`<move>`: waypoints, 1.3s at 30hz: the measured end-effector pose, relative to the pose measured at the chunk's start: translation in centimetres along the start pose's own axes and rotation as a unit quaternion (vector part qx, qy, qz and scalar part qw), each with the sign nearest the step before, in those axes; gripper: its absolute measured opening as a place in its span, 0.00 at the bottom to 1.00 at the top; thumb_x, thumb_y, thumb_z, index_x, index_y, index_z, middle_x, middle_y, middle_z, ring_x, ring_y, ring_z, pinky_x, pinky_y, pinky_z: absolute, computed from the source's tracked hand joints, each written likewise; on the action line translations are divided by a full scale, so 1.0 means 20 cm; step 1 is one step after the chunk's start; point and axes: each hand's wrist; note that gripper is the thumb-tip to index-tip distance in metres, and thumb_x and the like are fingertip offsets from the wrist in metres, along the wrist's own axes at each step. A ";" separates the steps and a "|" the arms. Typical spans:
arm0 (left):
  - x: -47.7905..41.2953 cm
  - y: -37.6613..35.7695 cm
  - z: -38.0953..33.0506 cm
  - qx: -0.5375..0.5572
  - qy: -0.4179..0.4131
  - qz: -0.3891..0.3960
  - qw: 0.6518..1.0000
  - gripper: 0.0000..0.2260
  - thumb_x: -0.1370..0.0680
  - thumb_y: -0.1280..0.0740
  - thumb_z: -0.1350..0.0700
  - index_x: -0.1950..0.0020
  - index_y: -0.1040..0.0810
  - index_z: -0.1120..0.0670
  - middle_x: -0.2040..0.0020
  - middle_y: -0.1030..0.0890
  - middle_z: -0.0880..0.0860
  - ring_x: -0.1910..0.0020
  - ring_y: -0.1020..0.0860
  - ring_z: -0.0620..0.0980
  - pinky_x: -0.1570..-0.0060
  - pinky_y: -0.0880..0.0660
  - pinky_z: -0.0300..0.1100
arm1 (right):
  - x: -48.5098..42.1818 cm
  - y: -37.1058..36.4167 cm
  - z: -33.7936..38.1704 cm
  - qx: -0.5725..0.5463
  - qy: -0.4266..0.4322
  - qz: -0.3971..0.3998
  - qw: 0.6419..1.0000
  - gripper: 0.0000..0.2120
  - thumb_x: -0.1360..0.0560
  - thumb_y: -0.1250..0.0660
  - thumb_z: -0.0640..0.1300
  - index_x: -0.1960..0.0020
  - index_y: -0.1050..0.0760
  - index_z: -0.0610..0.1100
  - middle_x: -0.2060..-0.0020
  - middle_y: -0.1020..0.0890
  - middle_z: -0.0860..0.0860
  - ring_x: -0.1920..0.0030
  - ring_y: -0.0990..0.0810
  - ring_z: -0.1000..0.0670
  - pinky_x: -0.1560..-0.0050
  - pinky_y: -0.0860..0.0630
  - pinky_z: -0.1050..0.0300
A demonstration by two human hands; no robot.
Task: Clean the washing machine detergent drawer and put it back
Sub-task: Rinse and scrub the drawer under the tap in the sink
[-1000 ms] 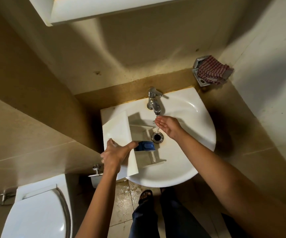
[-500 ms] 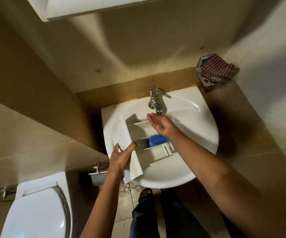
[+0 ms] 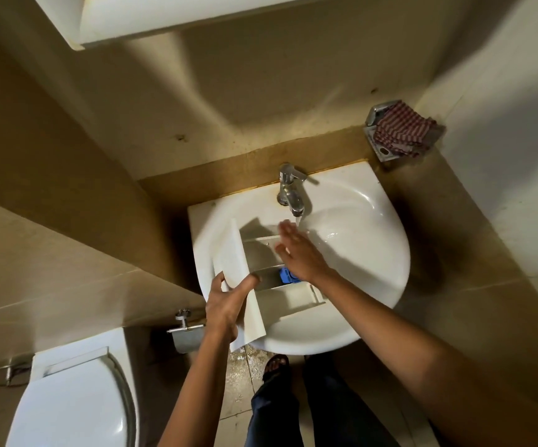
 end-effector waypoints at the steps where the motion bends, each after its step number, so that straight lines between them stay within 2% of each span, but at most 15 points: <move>1: 0.00 0.01 0.01 -0.001 -0.007 -0.006 1.000 0.43 0.48 0.25 0.39 0.33 0.30 0.45 0.43 0.20 0.53 0.48 0.20 0.54 0.51 0.22 0.48 | -0.01 0.01 -0.03 -0.037 -0.083 -0.007 0.996 0.26 0.17 0.50 0.47 0.22 0.52 0.41 0.22 0.50 0.45 0.22 0.54 0.48 0.25 0.55 0.54; 2: 0.00 0.02 0.01 0.000 -0.014 -0.012 1.000 0.41 0.48 0.25 0.40 0.35 0.30 0.44 0.44 0.20 0.54 0.48 0.20 0.55 0.52 0.22 0.48 | -0.01 0.02 -0.05 -0.061 -0.143 -0.007 0.988 0.26 0.17 0.51 0.47 0.22 0.54 0.41 0.22 0.52 0.43 0.22 0.55 0.48 0.25 0.56 0.54; 4: 0.00 0.03 0.02 0.004 -0.017 -0.019 1.000 0.40 0.47 0.25 0.39 0.36 0.30 0.43 0.45 0.20 0.54 0.48 0.20 0.55 0.52 0.22 0.48 | -0.01 0.03 -0.04 -0.050 -0.160 0.002 0.986 0.27 0.17 0.52 0.45 0.22 0.57 0.39 0.22 0.54 0.42 0.22 0.58 0.47 0.24 0.58 0.54; 9: 0.01 0.01 -0.01 0.052 -0.017 0.004 0.998 0.43 0.48 0.25 0.37 0.35 0.32 0.44 0.48 0.18 0.51 0.55 0.20 0.49 0.62 0.28 0.41 | 0.01 -0.08 0.21 0.015 0.064 0.019 0.998 0.28 0.18 0.47 0.45 0.22 0.54 0.41 0.22 0.56 0.46 0.23 0.58 0.48 0.24 0.60 0.53; 13: 0.01 0.02 -0.02 0.055 -0.013 0.010 0.998 0.44 0.49 0.24 0.38 0.34 0.32 0.44 0.47 0.19 0.53 0.51 0.20 0.52 0.60 0.28 0.43 | 0.05 -0.09 0.24 0.059 0.231 0.069 0.969 0.21 0.22 0.41 0.39 0.30 0.32 0.35 0.27 0.34 0.42 0.26 0.38 0.46 0.24 0.46 0.49; 18: 0.00 0.06 0.00 0.048 -0.033 -0.002 0.998 0.43 0.47 0.25 0.38 0.33 0.31 0.43 0.44 0.20 0.53 0.53 0.21 0.52 0.58 0.26 0.43 | 0.02 0.04 0.06 0.166 0.092 0.054 0.980 0.17 0.18 0.49 0.45 0.38 0.25 0.44 0.33 0.26 0.43 0.33 0.29 0.45 0.32 0.36 0.50; 21: 0.01 0.06 0.02 0.042 -0.035 0.013 0.998 0.46 0.47 0.25 0.39 0.30 0.34 0.43 0.43 0.20 0.54 0.55 0.21 0.51 0.63 0.26 0.40 | -0.02 0.05 0.07 0.254 0.035 0.080 0.963 0.19 0.18 0.54 0.42 0.33 0.30 0.42 0.29 0.31 0.45 0.29 0.33 0.49 0.25 0.50 0.46; 23: 0.01 0.05 0.03 0.041 -0.034 0.033 0.998 0.48 0.47 0.24 0.40 0.28 0.35 0.44 0.42 0.19 0.54 0.52 0.20 0.53 0.61 0.25 0.41 | -0.05 0.00 0.20 0.237 0.005 0.090 0.967 0.21 0.18 0.55 0.45 0.34 0.30 0.38 0.33 0.28 0.40 0.30 0.32 0.45 0.26 0.51 0.41; 24: 0.01 0.04 0.03 0.038 -0.037 0.041 0.998 0.49 0.47 0.23 0.41 0.27 0.35 0.44 0.42 0.19 0.54 0.49 0.19 0.54 0.58 0.24 0.42 | -0.06 -0.02 0.26 0.213 -0.008 0.100 0.972 0.21 0.19 0.53 0.46 0.38 0.28 0.37 0.37 0.26 0.39 0.34 0.29 0.43 0.29 0.45 0.41; 26: 0.01 0.04 0.03 0.032 -0.040 0.042 0.998 0.48 0.46 0.22 0.41 0.28 0.34 0.45 0.42 0.19 0.55 0.46 0.20 0.56 0.52 0.23 0.47 | -0.05 -0.04 0.35 0.170 -0.001 0.124 0.978 0.16 0.20 0.48 0.46 0.51 0.26 0.37 0.48 0.21 0.39 0.44 0.22 0.39 0.46 0.31 0.49; 28: 0.01 0.05 0.02 0.039 -0.039 0.034 0.998 0.47 0.47 0.22 0.42 0.29 0.33 0.46 0.43 0.19 0.55 0.48 0.19 0.54 0.54 0.21 0.47 | -0.03 -0.04 0.38 0.158 0.057 0.146 0.975 0.10 0.22 0.43 0.45 0.59 0.30 0.41 0.59 0.22 0.42 0.56 0.22 0.40 0.60 0.35 0.55; 30: 0.01 0.06 0.01 0.049 -0.042 0.026 0.998 0.47 0.48 0.23 0.41 0.30 0.32 0.46 0.47 0.18 0.53 0.55 0.19 0.49 0.63 0.25 0.41 | 0.01 0.00 0.37 0.104 0.110 0.163 0.975 0.09 0.23 0.39 0.46 0.62 0.32 0.46 0.65 0.23 0.46 0.64 0.26 0.46 0.64 0.38 0.56; 32: 0.02 0.07 0.01 0.058 -0.045 0.013 0.997 0.45 0.48 0.23 0.40 0.33 0.30 0.45 0.49 0.18 0.52 0.56 0.19 0.50 0.61 0.26 0.41 | 0.02 0.06 0.30 0.060 0.125 0.170 0.976 0.10 0.23 0.38 0.47 0.63 0.30 0.50 0.69 0.24 0.53 0.67 0.27 0.51 0.67 0.36 0.56; 36: 0.02 0.10 0.01 0.072 -0.041 -0.003 0.997 0.41 0.47 0.24 0.41 0.35 0.28 0.45 0.47 0.18 0.52 0.54 0.19 0.51 0.63 0.26 0.40 | -0.02 0.20 0.09 0.151 0.123 0.106 0.975 0.20 0.20 0.42 0.56 0.62 0.22 0.44 0.68 0.22 0.47 0.64 0.23 0.47 0.61 0.30 0.55; 39: 0.02 0.11 0.02 0.077 -0.050 0.003 0.996 0.42 0.47 0.25 0.42 0.33 0.29 0.45 0.45 0.19 0.53 0.52 0.19 0.52 0.63 0.26 0.41 | -0.04 0.17 0.09 0.234 0.150 0.084 0.957 0.19 0.18 0.47 0.50 0.55 0.21 0.42 0.59 0.17 0.46 0.56 0.21 0.44 0.38 0.31 0.51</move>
Point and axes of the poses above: each hand's wrist, its own x-axis away from the middle knuckle, its own y-axis out of the back of the hand, z = x × y
